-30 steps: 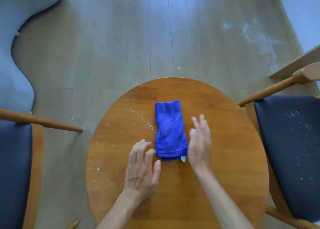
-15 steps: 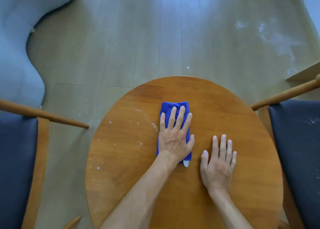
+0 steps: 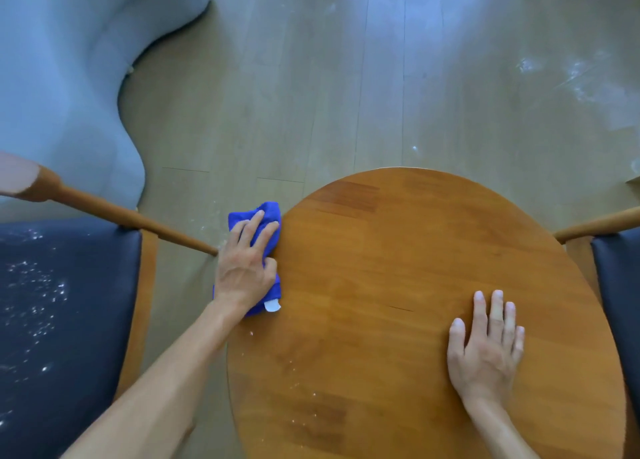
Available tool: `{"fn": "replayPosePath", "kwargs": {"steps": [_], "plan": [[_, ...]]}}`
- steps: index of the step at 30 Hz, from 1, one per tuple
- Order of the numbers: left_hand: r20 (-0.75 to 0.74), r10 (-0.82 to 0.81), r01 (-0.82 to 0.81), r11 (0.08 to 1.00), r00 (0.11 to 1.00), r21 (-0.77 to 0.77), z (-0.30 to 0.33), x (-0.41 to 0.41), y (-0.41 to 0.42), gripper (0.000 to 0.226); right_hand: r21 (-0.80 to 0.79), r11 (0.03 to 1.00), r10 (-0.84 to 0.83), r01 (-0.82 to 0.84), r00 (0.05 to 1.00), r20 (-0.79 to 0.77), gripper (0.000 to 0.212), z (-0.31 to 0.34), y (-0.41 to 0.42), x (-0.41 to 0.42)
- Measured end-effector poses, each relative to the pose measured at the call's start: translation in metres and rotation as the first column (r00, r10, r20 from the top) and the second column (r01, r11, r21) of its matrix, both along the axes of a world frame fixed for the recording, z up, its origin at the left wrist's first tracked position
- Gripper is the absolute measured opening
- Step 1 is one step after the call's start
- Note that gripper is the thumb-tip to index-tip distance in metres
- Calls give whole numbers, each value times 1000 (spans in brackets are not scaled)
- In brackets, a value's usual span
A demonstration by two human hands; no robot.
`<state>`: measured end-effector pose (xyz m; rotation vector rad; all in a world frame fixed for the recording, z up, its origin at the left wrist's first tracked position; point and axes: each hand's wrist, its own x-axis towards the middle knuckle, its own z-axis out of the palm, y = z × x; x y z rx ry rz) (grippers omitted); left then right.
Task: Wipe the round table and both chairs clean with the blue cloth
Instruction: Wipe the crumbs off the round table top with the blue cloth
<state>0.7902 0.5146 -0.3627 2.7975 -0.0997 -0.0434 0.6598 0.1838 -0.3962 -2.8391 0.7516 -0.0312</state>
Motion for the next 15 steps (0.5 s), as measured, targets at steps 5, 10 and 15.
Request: {"fn": "replayPosePath", "kwargs": {"steps": [5, 10, 15], "plan": [[-5, 125, -125, 982, 992, -144, 2, -11, 2, 56, 1, 1000, 0, 0, 1000, -8, 66, 0, 1, 0], [77, -90, 92, 996, 993, -20, 8, -32, -64, 62, 11, 1000, -5, 5, 1000, 4, 67, -1, 2, 0], [4, -456, 456, 889, 890, -33, 4, -72, -152, 63, 13, 1000, -10, 10, 1000, 13, 68, 0, 1, -1]]}}
